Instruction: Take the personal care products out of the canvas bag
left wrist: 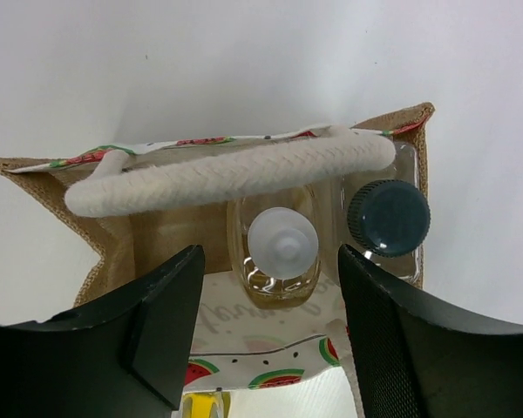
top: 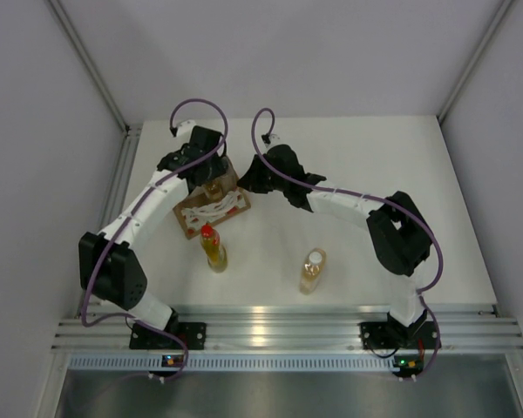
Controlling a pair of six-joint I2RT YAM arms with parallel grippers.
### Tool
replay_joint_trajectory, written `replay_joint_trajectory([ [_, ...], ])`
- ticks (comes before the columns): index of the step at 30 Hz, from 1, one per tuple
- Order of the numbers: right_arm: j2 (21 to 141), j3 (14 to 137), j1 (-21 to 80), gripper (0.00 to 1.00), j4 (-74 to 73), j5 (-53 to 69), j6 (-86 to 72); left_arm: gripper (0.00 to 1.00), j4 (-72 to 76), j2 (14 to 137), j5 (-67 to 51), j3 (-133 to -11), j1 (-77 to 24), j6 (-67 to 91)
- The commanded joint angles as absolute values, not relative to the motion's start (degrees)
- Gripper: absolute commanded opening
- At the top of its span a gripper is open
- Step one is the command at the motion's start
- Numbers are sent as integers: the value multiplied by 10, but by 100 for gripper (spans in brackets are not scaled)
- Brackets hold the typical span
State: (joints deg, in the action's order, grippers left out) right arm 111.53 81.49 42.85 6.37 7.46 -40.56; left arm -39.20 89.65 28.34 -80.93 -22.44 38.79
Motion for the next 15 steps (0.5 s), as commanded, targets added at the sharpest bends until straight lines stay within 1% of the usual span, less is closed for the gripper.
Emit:
replay_joint_trajectory([
  [1,1110,817,431,0,70,95,-403,67,-388,896,289,-836,-214,373],
  [6,1113,817,431,0,70,96,-403,64,-388,916,258,-845,-203,356],
  [7,1113,817,431,0,70,95,-403,62,-388,921,250,-848,-203,351],
  [8,1113,817,432,0,70,95,-403,58,-388,929,244,-853,-203,345],
  [9,1113,817,431,0,70,94,-403,57,-388,932,238,-854,-203,345],
  [14,1110,817,431,0,70,94,-401,54,-388,946,251,-859,-203,342],
  [15,1109,817,431,0,70,95,-400,51,-389,946,254,-859,-203,341],
])
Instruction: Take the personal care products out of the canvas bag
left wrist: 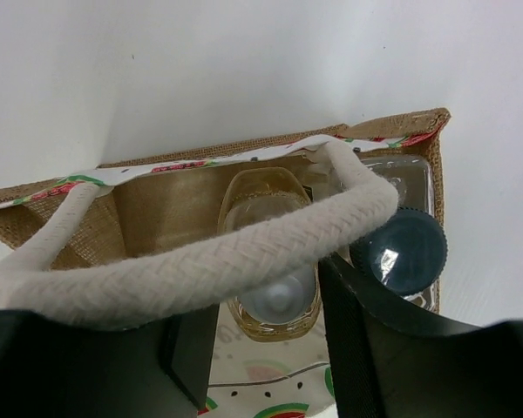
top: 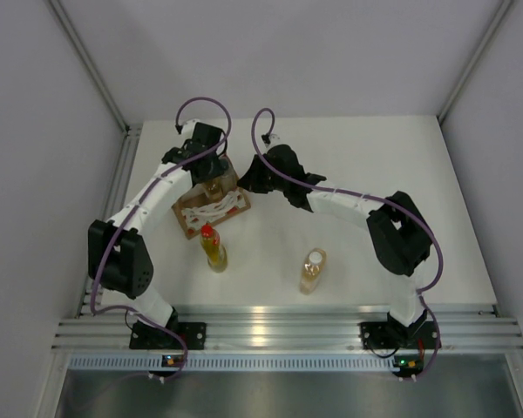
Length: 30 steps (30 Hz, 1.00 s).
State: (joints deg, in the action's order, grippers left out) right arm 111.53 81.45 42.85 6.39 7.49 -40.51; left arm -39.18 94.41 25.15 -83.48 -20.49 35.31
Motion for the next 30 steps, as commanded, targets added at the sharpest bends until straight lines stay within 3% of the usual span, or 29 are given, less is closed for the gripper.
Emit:
replay_joint_trajectory([
  [1,1109,817,431,0,70,93,-399,51,-389,945,260,-858,-203,340],
  [6,1110,816,431,0,70,94,-399,46,-389,948,268,-857,-203,334],
  [10,1111,816,432,0,70,93,-400,37,-390,953,264,-860,-203,330],
  [17,1107,811,431,0,70,92,-398,0,-393,948,247,-870,-203,316],
  [30,1108,811,431,0,71,92,-402,0,-441,898,236,-945,-204,268],
])
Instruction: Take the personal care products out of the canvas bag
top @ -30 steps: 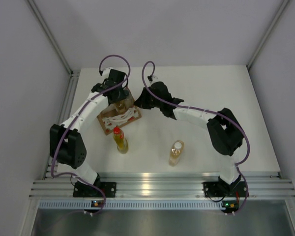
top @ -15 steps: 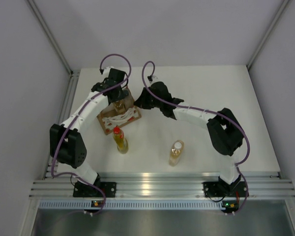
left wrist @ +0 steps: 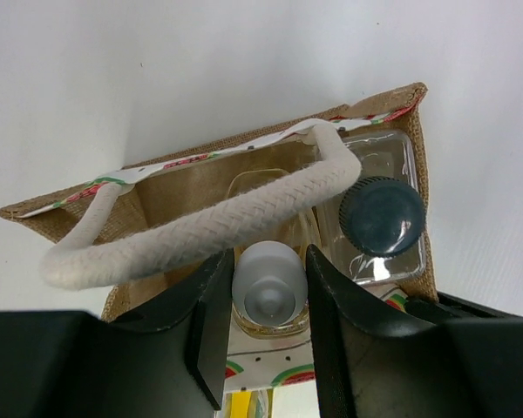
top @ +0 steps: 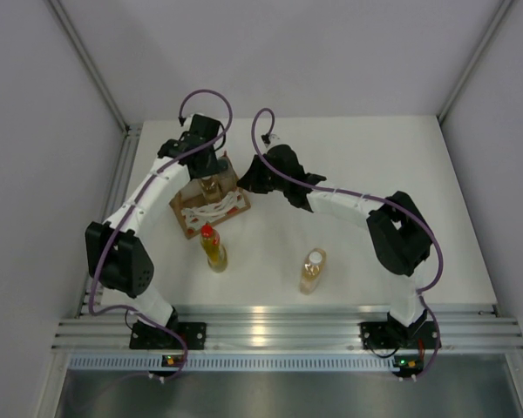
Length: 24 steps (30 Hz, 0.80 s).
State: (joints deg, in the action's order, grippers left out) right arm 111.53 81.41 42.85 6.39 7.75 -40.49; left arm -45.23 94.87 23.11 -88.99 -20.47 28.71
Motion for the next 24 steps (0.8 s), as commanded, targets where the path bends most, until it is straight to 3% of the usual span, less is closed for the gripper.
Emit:
replay_joint_trajectory([
  [1,1107,812,431,0,71,93,-403,0,-445,896,233,-955,-204,265],
  [24,1111,817,431,0,71,92,-406,0,-549,731,148,-1096,-205,238],
])
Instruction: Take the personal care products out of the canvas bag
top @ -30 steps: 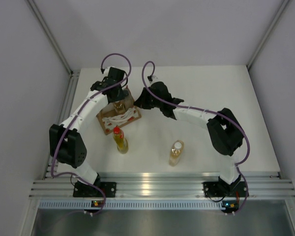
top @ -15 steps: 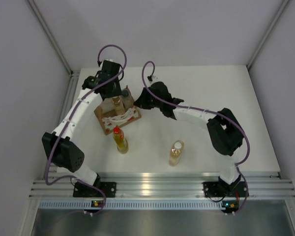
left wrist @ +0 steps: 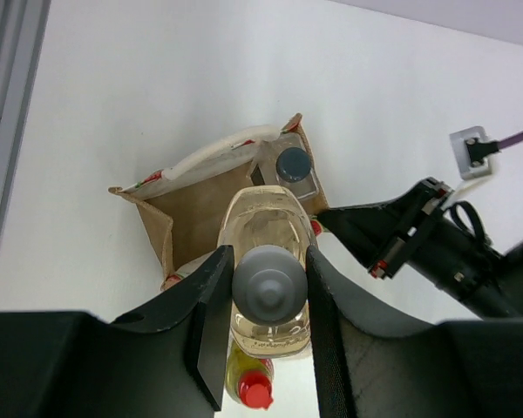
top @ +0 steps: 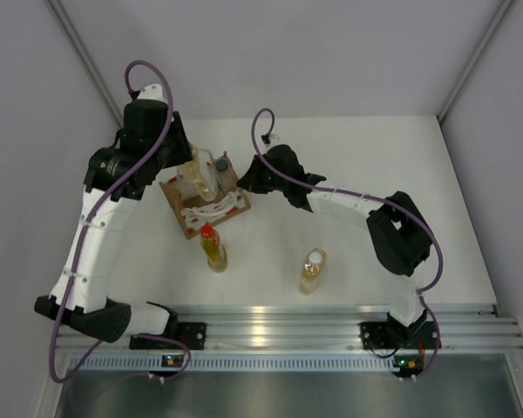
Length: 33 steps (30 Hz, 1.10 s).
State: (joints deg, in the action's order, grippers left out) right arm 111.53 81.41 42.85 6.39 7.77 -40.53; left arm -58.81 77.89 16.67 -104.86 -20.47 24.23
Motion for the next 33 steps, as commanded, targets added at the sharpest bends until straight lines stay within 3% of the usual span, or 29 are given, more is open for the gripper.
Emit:
replay_joint_trajectory([
  [1,1111,817,431,0,71,92,-406,0,-552,728,136,-1106,-204,238],
  [20,1109,825,431,0,66,92,-406,0,-558,660,-111,-1100,-205,263],
  [27,1114,835,430,0,65,97,-409,0,-505,635,-122,-1013,-214,281],
  [33,1119,844,431,0,62,98,-410,0,-476,625,-14,-951,-332,287],
])
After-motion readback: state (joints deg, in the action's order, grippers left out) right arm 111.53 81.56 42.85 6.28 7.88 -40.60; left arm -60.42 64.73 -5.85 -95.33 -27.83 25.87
